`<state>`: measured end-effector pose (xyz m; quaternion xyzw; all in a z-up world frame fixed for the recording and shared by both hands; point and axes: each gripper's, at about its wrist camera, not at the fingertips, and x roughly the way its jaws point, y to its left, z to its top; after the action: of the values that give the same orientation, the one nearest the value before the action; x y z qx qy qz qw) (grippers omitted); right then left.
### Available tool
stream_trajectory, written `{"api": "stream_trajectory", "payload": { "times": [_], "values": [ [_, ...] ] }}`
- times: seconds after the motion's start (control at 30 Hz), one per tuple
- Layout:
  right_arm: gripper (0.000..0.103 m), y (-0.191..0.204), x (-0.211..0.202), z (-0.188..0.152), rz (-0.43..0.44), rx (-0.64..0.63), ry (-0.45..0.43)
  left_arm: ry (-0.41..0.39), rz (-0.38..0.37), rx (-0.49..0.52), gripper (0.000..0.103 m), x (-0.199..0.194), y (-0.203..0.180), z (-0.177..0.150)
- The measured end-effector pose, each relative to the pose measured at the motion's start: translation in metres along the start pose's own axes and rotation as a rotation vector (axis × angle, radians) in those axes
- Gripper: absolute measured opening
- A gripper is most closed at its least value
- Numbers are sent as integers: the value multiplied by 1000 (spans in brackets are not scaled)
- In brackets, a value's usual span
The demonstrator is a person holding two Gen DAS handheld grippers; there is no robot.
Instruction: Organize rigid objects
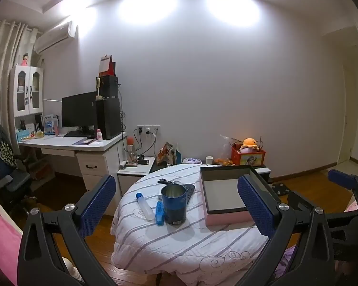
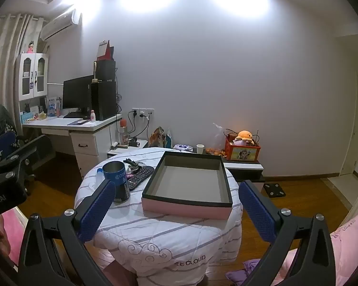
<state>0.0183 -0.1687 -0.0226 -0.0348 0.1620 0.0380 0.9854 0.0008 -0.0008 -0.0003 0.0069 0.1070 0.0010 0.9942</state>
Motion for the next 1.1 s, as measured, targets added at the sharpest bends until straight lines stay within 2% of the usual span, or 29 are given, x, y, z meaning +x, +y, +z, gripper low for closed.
{"api": "stream_trajectory", "payload": {
  "times": [0.27, 0.33, 0.67, 0.83, 1.1],
  "values": [
    [103, 0, 0, 0, 4, 9, -7, 0, 38, 53, 103, 2, -4, 0],
    [103, 2, 0, -2, 3, 8, -5, 0, 21, 23, 103, 5, -4, -9],
    [103, 2, 1, -2, 14, 2, -6, 22, 0, 13, 103, 7, -3, -8],
    [103, 1, 2, -2, 13, 0, -6, 20, -50, 1, 103, 3, -3, -9],
    [103, 2, 1, -2, 11, 1, -4, 27, -55, 2, 103, 3, -5, -8]
  ]
}}
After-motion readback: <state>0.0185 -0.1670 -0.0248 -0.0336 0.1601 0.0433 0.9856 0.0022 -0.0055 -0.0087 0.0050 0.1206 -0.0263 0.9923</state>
